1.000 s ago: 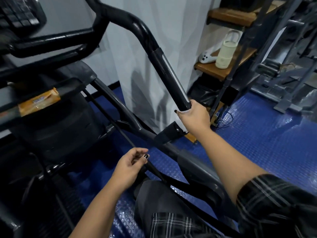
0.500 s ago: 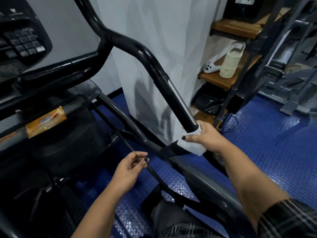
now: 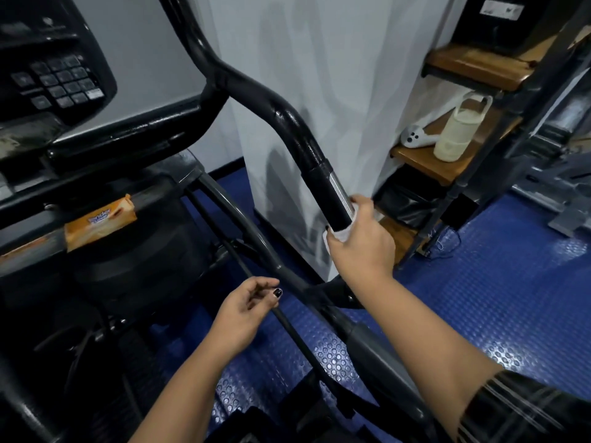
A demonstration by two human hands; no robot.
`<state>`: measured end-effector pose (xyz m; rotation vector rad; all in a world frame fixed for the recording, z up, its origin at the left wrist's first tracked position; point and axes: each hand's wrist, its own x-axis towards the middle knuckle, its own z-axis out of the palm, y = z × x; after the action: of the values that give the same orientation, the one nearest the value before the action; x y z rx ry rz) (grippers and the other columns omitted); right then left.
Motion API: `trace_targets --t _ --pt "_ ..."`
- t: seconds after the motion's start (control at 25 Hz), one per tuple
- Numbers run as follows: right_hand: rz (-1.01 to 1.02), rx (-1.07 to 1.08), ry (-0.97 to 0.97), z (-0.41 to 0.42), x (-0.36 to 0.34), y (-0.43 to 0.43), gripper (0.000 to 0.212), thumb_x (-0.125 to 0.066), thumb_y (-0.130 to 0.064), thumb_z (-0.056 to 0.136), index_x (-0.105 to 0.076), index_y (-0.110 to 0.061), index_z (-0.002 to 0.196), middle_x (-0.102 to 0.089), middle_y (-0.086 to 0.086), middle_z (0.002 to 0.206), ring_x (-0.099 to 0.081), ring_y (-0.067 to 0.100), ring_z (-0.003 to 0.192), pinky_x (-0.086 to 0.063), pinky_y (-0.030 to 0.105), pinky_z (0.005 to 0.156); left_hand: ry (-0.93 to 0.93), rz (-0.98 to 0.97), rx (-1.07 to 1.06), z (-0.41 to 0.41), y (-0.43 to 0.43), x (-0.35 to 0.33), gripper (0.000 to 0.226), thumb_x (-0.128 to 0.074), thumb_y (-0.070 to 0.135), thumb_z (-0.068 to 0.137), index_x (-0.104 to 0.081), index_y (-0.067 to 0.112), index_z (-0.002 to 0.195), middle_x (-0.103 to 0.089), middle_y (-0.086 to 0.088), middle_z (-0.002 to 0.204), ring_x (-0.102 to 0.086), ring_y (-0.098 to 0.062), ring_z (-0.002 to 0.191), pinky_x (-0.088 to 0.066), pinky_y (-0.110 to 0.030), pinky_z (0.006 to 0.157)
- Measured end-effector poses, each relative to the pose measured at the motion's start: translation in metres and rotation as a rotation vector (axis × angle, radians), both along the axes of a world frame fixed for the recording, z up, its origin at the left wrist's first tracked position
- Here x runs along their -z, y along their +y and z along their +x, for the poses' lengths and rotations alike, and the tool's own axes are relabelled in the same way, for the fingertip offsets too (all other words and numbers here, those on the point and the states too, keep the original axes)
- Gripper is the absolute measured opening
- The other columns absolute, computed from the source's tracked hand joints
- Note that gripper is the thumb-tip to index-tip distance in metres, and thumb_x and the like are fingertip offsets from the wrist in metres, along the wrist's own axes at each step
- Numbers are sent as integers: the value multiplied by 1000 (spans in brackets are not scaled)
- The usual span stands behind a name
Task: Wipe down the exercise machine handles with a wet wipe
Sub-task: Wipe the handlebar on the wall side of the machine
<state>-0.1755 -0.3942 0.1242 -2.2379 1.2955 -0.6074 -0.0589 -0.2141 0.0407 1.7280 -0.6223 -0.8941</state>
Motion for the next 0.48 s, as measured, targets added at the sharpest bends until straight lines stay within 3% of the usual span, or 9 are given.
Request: trace_targets --t 0.12,0.2,0.28,0.4,0.48 --pt "83 -124 -75 19 -24 -14 73 -72 -26 81 -28 -23 139 -60 -1 88 -61 25 82 -42 30 63 19 -17 -54 -10 5 4 19 -61 12 95 -66 25 106 -70 -12 107 -69 -23 98 -51 -27 83" --pt "161 -215 -117 33 -40 -28 70 -76 -28 76 -34 -18 131 -53 -6 87 -59 19 82 -43 27 63 30 -24 -101 -21 9 8 18 -61 11 94 -66 24 106 -70 -12 106 -69 -24 98 -53 -31 90" --pt "390 -313 -195 43 -53 -42 67 -83 -28 70 -42 -13 121 -57 -6 88 -61 12 75 -48 21 59 39 -30 -138 -35 14 12 17 -61 11 94 -66 22 106 -70 -13 106 -70 -22 96 -53 -33 93" --pt "844 -503 -295 43 -57 -58 59 -84 -30 69 -57 -3 114 -71 11 85 -69 23 65 -51 27 48 58 -31 -170 -56 17 18 17 -60 10 94 -66 21 106 -70 -13 105 -71 -18 93 -52 -31 91" --pt "898 -591 -287 39 -53 -60 48 -77 -39 79 -63 -4 109 -73 18 87 -70 28 68 -54 33 53 56 -19 -173 -69 19 19 17 -60 11 95 -66 21 106 -71 -12 105 -71 -17 93 -52 -29 90"
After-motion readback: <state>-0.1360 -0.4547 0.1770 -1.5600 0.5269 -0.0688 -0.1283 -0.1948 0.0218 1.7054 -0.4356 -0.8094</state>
